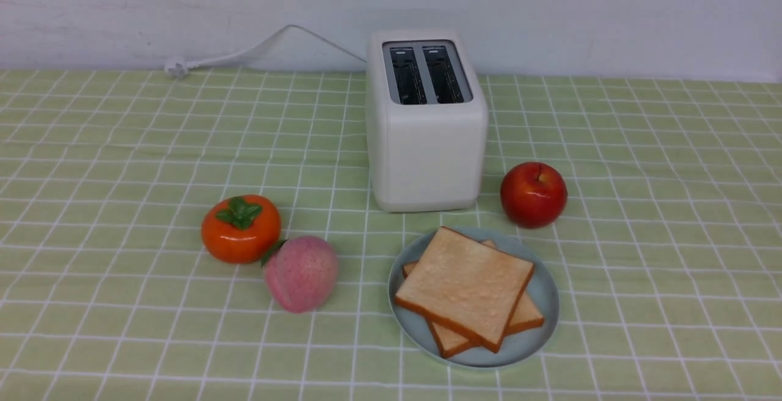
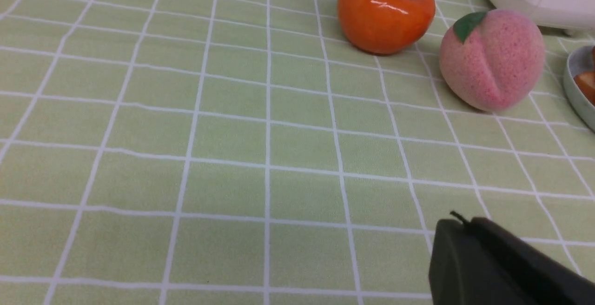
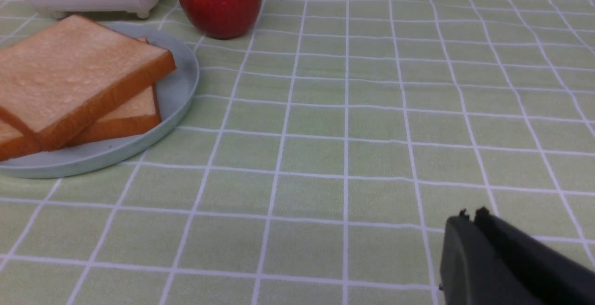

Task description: Take toasted bread from bread machine on green coffee tablecloth place on plate.

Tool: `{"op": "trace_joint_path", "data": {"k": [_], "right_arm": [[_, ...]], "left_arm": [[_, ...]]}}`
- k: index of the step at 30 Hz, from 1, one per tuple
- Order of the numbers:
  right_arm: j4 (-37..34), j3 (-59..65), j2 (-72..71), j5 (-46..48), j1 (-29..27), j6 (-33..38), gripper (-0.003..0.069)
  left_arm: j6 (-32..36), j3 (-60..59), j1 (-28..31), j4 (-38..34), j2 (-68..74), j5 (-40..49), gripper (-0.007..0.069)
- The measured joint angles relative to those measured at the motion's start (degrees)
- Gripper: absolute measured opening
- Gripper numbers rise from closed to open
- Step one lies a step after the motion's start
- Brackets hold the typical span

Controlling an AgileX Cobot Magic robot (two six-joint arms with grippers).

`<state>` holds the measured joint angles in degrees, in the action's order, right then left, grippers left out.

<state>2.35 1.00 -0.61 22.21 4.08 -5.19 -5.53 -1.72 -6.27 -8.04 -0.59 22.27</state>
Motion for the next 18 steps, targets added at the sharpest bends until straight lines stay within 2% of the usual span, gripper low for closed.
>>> {"op": "trace_joint_path", "data": {"k": [18], "right_arm": [[0.0,0.0,0.0,0.0,0.0,0.0,0.0031]], "left_arm": [[-0.2,0.0,0.0,0.1,0.0,0.0,-0.0012]]}}
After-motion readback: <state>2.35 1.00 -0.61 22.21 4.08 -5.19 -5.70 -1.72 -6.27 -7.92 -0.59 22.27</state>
